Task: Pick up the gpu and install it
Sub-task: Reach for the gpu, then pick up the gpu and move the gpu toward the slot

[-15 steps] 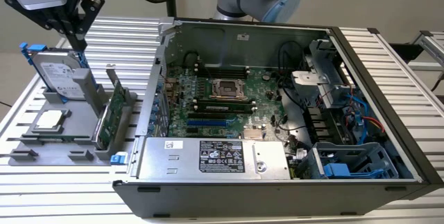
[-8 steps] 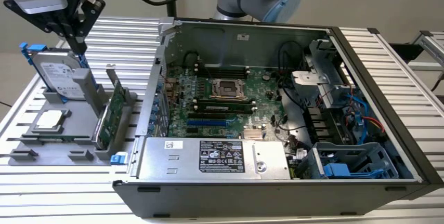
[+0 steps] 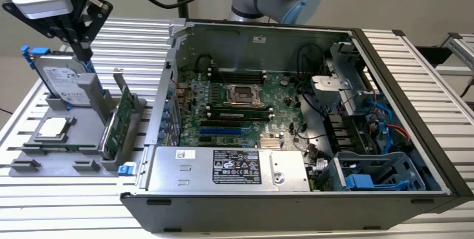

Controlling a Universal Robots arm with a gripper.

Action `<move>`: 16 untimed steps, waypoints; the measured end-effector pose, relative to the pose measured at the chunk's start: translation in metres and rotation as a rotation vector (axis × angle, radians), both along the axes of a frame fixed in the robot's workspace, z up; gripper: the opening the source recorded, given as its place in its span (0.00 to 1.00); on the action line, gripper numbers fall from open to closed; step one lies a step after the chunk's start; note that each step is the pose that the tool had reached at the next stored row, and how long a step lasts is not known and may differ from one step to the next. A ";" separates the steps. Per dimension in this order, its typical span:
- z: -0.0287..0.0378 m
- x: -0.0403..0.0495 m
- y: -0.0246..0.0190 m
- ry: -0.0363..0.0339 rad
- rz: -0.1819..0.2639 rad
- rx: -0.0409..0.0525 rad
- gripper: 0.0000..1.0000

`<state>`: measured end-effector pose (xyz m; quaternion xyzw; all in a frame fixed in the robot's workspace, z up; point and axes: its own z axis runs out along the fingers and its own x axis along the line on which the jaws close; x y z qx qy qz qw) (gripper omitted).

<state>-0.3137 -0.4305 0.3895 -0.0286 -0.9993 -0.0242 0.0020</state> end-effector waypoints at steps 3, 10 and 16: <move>-0.0001 0.0010 -0.0027 0.0021 0.002 0.0000 0.00; -0.0004 0.0035 -0.0086 0.0076 0.008 0.0000 0.00; -0.0005 0.0060 -0.0130 0.0110 0.015 0.0000 0.00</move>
